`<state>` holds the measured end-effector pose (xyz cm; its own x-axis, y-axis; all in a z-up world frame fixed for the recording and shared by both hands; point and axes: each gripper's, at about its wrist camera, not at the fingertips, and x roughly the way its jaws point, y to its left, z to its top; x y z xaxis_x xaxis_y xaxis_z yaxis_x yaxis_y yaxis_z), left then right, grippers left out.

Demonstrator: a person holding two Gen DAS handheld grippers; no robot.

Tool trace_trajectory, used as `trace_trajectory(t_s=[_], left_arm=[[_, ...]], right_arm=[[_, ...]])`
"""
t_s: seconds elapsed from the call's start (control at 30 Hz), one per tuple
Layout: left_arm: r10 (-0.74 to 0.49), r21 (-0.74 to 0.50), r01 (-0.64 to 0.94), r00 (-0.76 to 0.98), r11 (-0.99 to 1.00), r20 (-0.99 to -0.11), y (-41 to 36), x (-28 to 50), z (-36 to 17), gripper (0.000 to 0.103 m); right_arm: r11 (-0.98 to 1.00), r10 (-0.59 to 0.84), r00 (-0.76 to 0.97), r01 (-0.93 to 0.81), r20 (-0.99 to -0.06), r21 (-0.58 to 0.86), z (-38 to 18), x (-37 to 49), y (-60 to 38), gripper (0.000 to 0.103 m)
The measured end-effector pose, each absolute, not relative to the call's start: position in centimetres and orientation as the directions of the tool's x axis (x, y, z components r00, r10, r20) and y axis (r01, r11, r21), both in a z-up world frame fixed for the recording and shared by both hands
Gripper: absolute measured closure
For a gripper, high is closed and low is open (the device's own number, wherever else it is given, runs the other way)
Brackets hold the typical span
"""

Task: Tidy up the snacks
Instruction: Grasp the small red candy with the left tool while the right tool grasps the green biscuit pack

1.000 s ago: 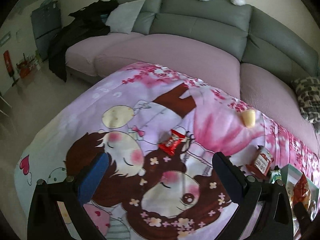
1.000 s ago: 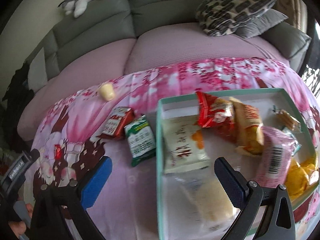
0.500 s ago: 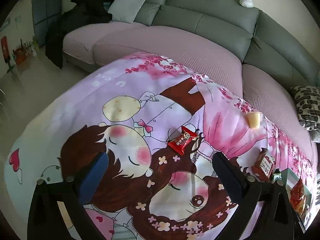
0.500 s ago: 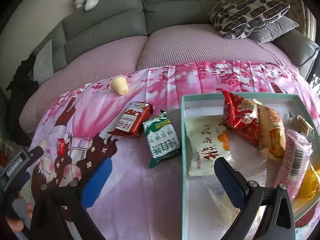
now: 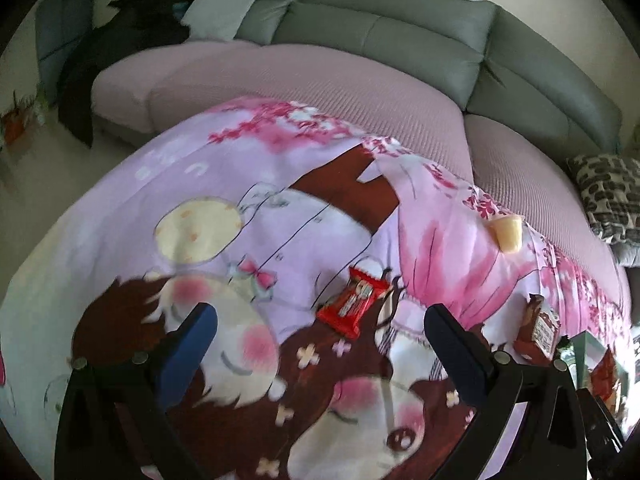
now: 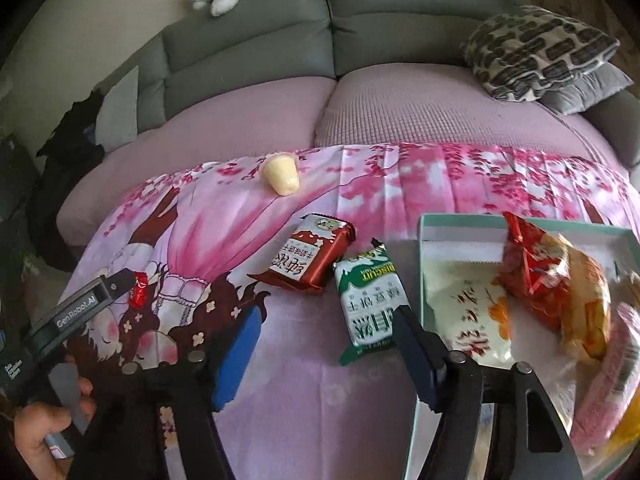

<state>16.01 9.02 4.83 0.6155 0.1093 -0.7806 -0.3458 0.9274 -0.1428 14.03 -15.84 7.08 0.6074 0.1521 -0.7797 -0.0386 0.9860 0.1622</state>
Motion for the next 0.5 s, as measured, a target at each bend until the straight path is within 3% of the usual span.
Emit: trace_trajectory(t_s=[0.1,0.2,0.23,0.5], left_arm=[[0.091,-0.140,-0.319,0.612,0.937,-0.785,8.8,16.7,4.1,0.001],[0.084,-0.138,-0.310,0.606,0.941,-0.791,8.7,17.2,3.5,0.020],[0.086,-0.132,-0.308,0.601,0.942,-0.795,8.7,17.4,3.3,0.022],[0.059,-0.145,-0.289,0.596,0.946,-0.801,8.6,17.8,2.7,0.022]], right_arm=[[0.987,0.145,0.603,-0.030,-0.785,0.159,6.6,14.9,-16.1,0.036],[0.988,0.140,0.589,-0.027,-0.796,0.154,6.0,15.8,-16.3,0.039],[0.988,0.138,0.588,-0.029,-0.797,0.150,5.9,16.0,-16.3,0.039],[0.993,0.113,0.594,-0.034,-0.796,0.116,5.6,16.6,-16.4,0.039]])
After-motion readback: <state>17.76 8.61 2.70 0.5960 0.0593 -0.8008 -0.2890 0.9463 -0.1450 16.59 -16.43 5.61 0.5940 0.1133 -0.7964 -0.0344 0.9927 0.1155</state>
